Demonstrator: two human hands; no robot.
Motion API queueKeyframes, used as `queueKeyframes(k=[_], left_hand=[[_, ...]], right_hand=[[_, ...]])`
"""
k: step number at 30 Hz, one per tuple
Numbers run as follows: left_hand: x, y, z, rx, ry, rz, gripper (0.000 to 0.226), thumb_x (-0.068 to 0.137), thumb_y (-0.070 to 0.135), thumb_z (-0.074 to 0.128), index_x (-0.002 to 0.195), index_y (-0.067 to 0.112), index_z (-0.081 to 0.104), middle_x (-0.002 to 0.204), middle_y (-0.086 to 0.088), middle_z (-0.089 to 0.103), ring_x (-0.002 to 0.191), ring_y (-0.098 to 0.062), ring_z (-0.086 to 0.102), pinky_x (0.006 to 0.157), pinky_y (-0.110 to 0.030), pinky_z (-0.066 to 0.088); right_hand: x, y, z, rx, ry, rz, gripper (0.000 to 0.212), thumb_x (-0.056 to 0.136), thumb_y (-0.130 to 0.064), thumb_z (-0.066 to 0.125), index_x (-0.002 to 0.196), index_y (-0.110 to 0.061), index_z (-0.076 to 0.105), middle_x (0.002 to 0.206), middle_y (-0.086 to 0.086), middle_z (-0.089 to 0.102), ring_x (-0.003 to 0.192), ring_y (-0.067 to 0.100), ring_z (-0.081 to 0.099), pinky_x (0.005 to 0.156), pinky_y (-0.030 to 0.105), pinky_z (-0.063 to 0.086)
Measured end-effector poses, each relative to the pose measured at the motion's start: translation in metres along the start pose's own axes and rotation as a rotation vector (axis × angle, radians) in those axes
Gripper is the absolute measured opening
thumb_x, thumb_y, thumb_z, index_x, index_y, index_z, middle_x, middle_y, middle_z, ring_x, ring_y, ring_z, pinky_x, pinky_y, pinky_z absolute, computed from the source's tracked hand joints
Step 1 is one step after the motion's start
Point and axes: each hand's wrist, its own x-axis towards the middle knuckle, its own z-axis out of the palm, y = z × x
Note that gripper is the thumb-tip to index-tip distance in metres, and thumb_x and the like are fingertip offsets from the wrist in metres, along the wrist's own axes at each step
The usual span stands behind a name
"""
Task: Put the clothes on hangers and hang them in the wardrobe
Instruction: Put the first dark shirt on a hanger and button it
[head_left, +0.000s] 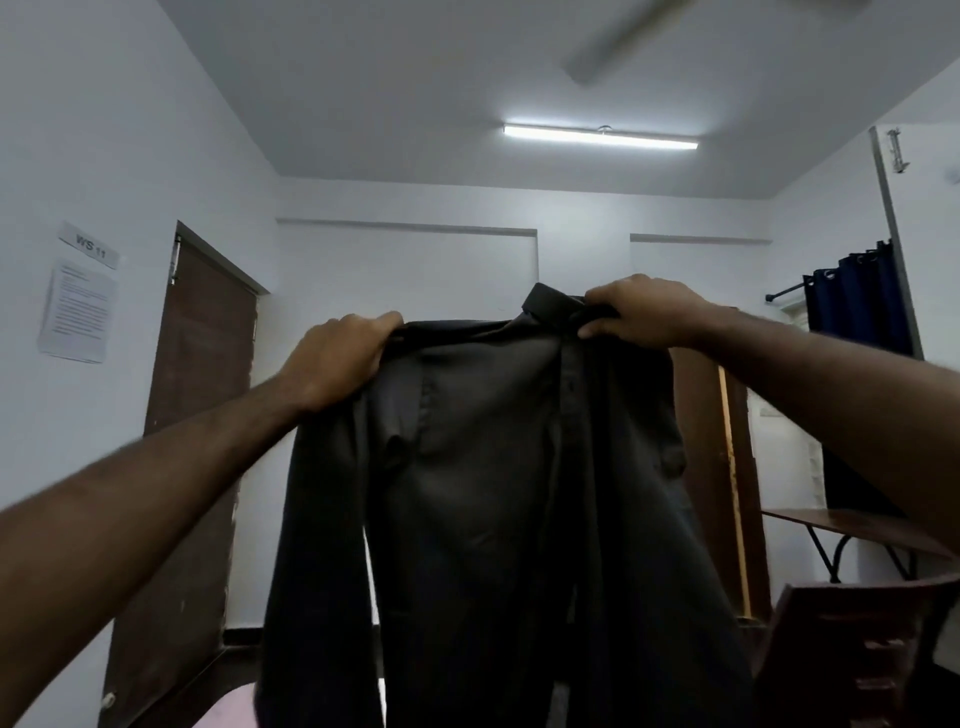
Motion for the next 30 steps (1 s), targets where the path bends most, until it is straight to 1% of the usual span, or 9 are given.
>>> queueKeyframes(k=[4, 8, 12, 14, 18, 23, 25, 27, 30], left_hand=[[-0.012, -0.016, -0.036, 0.163, 0.041, 0.097, 0.021, 0.102, 0.027, 0.048, 0.109, 0.009, 0.058, 0.083, -0.021, 0.067, 0.071, -0.042, 0.064, 0.058, -0.037, 0.037], [-0.017, -0.028, -0.065, -0.052, 0.093, 0.056, 0.016, 0.099, 0.026, 0.057, 0.097, 0.011, 0.053, 0.075, -0.016, 0.063, 0.067, -0.039, 0.06, 0.06, -0.036, 0.036], [-0.007, -0.036, -0.083, -0.268, 0.099, -0.151, 0.017, 0.096, 0.02, 0.065, 0.084, 0.009, 0.061, 0.074, -0.006, 0.061, 0.072, -0.026, 0.056, 0.059, -0.024, 0.034], [-0.002, -0.039, -0.09, -0.339, 0.052, -0.301, 0.014, 0.098, 0.018, 0.063, 0.086, 0.011, 0.065, 0.079, -0.005, 0.062, 0.077, -0.021, 0.055, 0.056, -0.014, 0.034], [-0.003, -0.043, -0.094, -0.407, 0.026, -0.443, 0.013, 0.101, 0.014, 0.054, 0.099, 0.012, 0.067, 0.101, -0.011, 0.066, 0.099, -0.028, 0.058, 0.079, -0.028, 0.037], [-0.023, -0.025, -0.094, -0.387, 0.039, -0.321, 0.028, 0.103, 0.04, 0.051, 0.09, 0.018, 0.061, 0.087, 0.001, 0.063, 0.084, -0.02, 0.057, 0.07, -0.033, 0.036], [-0.033, -0.023, -0.09, -0.425, -0.046, -0.258, 0.033, 0.098, 0.053, 0.056, 0.09, 0.021, 0.062, 0.083, 0.008, 0.064, 0.079, -0.009, 0.059, 0.068, -0.032, 0.041], [-0.041, -0.026, -0.08, -0.415, -0.134, -0.166, 0.035, 0.093, 0.054, 0.062, 0.088, 0.02, 0.062, 0.08, 0.007, 0.065, 0.076, -0.005, 0.059, 0.071, -0.032, 0.044], [-0.052, -0.036, -0.051, -0.347, -0.193, -0.102, 0.03, 0.097, 0.041, 0.063, 0.075, 0.021, 0.058, 0.069, 0.002, 0.06, 0.068, -0.009, 0.056, 0.067, -0.035, 0.041]], right_hand=[[-0.004, -0.001, -0.024, 0.237, -0.073, -0.108, 0.032, 0.089, -0.05, 0.069, 0.08, -0.02, 0.063, 0.079, 0.003, 0.064, 0.075, 0.018, 0.059, 0.069, 0.033, 0.044], [-0.002, -0.014, -0.042, 0.319, -0.052, -0.171, 0.059, 0.078, -0.065, 0.064, 0.083, -0.006, 0.066, 0.081, 0.014, 0.065, 0.071, 0.02, 0.059, 0.068, 0.036, 0.046], [0.003, -0.027, -0.054, 0.35, -0.073, -0.188, 0.091, 0.062, -0.091, 0.058, 0.086, -0.004, 0.065, 0.084, 0.018, 0.064, 0.07, 0.021, 0.059, 0.068, 0.037, 0.048], [0.005, -0.034, -0.059, 0.382, -0.078, -0.183, 0.081, 0.066, -0.082, 0.065, 0.083, -0.003, 0.064, 0.081, 0.019, 0.063, 0.067, 0.015, 0.055, 0.066, 0.036, 0.045], [0.002, -0.044, -0.071, 0.402, -0.109, -0.187, 0.061, 0.071, -0.065, 0.07, 0.073, -0.005, 0.058, 0.065, 0.001, 0.052, 0.06, 0.01, 0.046, 0.062, 0.032, 0.039], [-0.005, -0.036, -0.064, 0.39, -0.16, -0.186, 0.097, 0.057, -0.088, 0.069, 0.084, 0.004, 0.062, 0.076, 0.019, 0.057, 0.066, 0.017, 0.051, 0.063, 0.036, 0.041], [-0.006, -0.032, -0.055, 0.4, -0.182, -0.186, 0.107, 0.051, -0.095, 0.066, 0.086, 0.006, 0.06, 0.074, 0.016, 0.055, 0.065, 0.016, 0.05, 0.062, 0.036, 0.041], [-0.006, -0.027, -0.039, 0.412, -0.214, -0.171, 0.108, 0.049, -0.096, 0.066, 0.085, 0.006, 0.061, 0.072, 0.009, 0.056, 0.063, 0.014, 0.05, 0.061, 0.034, 0.041], [0.001, -0.025, -0.004, 0.42, -0.29, -0.152, 0.097, 0.051, -0.092, 0.071, 0.084, -0.001, 0.064, 0.077, 0.017, 0.06, 0.065, 0.013, 0.054, 0.062, 0.035, 0.044]])
